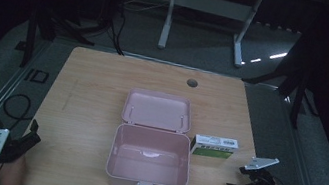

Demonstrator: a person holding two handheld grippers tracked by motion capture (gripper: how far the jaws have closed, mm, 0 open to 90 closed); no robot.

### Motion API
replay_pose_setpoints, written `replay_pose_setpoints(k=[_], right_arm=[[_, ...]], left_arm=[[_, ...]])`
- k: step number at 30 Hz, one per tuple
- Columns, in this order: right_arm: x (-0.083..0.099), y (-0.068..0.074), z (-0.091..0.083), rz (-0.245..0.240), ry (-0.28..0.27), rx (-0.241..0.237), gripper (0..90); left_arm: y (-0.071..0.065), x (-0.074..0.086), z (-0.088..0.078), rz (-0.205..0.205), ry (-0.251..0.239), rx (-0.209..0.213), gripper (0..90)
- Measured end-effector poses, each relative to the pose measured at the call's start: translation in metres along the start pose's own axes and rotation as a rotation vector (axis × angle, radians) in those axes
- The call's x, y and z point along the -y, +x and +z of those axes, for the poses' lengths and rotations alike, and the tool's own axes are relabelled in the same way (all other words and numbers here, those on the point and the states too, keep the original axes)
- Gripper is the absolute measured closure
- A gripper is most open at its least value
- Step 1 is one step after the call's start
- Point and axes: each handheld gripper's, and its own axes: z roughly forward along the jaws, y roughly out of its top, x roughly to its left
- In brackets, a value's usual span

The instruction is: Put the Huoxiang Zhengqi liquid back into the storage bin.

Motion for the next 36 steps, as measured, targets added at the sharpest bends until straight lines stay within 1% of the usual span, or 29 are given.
replay_pose_setpoints(k=[1, 2, 3, 5, 7, 8, 9, 10, 11, 14, 16, 17, 18, 19, 21, 22, 23, 24, 25, 26, 29, 32, 36], right_arm=[[-0.002, 0.002, 0.0, -0.026, 0.043, -0.019, 13.3], [-0.003, 0.004, 0.0, -0.054, 0.069, -0.015, 13.6], [-0.005, 0.007, 0.0, -0.083, 0.119, -0.018, 13.4], [-0.008, 0.01, -0.001, -0.121, 0.175, -0.025, 13.3], [-0.012, 0.013, -0.001, -0.155, 0.219, -0.03, 13.0], [-0.013, 0.014, -0.001, -0.165, 0.235, -0.031, 13.0], [-0.016, 0.015, -0.002, -0.175, 0.263, -0.037, 13.0], [-0.018, 0.016, -0.002, -0.177, 0.28, -0.039, 13.0], [-0.021, 0.017, -0.002, -0.186, 0.311, -0.042, 12.9], [-0.027, 0.017, -0.002, -0.213, 0.364, -0.046, 12.9], [-0.032, 0.02, -0.002, -0.239, 0.404, -0.057, 12.9], [-0.035, 0.022, -0.002, -0.262, 0.432, -0.059, 12.8], [-0.036, 0.024, -0.002, -0.275, 0.447, -0.065, 12.7], [-0.038, 0.027, -0.002, -0.298, 0.462, -0.067, 12.6], [-0.041, 0.033, -0.003, -0.361, 0.521, -0.076, 13.1], [-0.042, 0.035, -0.003, -0.376, 0.534, -0.083, 13.6], [-0.044, 0.037, -0.003, -0.389, 0.561, -0.101, 14.5], [-0.046, 0.038, -0.003, -0.393, 0.573, -0.114, 14.4], [-0.048, 0.04, -0.003, -0.41, 0.582, -0.126, 14.4], [-0.05, 0.041, -0.003, -0.415, 0.578, -0.127, 13.9], [-0.056, 0.047, -0.002, -0.435, 0.57, -0.122, 13.4], [-0.061, 0.05, 0.001, -0.448, 0.584, -0.103, 13.5], [-0.067, 0.056, 0.007, -0.477, 0.609, -0.107, 13.4]], left_arm=[[0.0, 0.0, 0.0, 0.001, -0.001, 0.0, 2.6], [0.0, 0.0, 0.0, 0.002, 0.001, -0.001, 2.6], [0.0, 0.0, 0.0, 0.004, 0.003, -0.001, 2.6], [-0.001, 0.0, 0.0, 0.007, 0.0, -0.002, 2.6], [-0.001, 0.0, 0.0, 0.007, 0.002, 0.0, 2.6], [-0.001, 0.0, 0.0, 0.008, 0.002, 0.0, 2.6], [-0.001, 0.0, 0.0, 0.008, 0.003, 0.0, 2.6], [-0.001, 0.0, 0.0, 0.009, 0.003, 0.001, 2.6], [-0.001, 0.0, 0.0, 0.011, 0.004, 0.001, 2.6], [-0.001, 0.0, 0.0, 0.015, 0.005, 0.005, 2.6], [-0.001, 0.0, 0.001, 0.015, 0.007, 0.007, 2.6], [-0.001, 0.0, 0.001, 0.014, 0.007, 0.008, 2.6], [-0.001, 0.0, 0.001, 0.015, 0.006, 0.008, 2.6], [-0.001, 0.0, 0.001, 0.016, 0.007, 0.007, 2.6], [-0.002, 0.0, 0.001, 0.015, 0.007, 0.008, 2.6], [-0.002, 0.0, 0.001, 0.015, 0.007, 0.008, 2.6], [-0.002, 0.0, 0.001, 0.014, 0.007, 0.009, 2.6], [-0.001, 0.0, 0.001, 0.012, 0.007, 0.01, 2.6], [-0.001, 0.0, 0.001, 0.01, 0.008, 0.011, 2.6], [-0.001, 0.0, 0.001, 0.008, 0.007, 0.011, 2.6], [-0.001, 0.0, 0.001, 0.011, 0.009, 0.011, 2.6], [-0.002, 0.0, 0.001, 0.017, 0.009, 0.013, 2.6], [-0.002, 0.0, 0.001, 0.018, 0.011, 0.015, 2.6]])
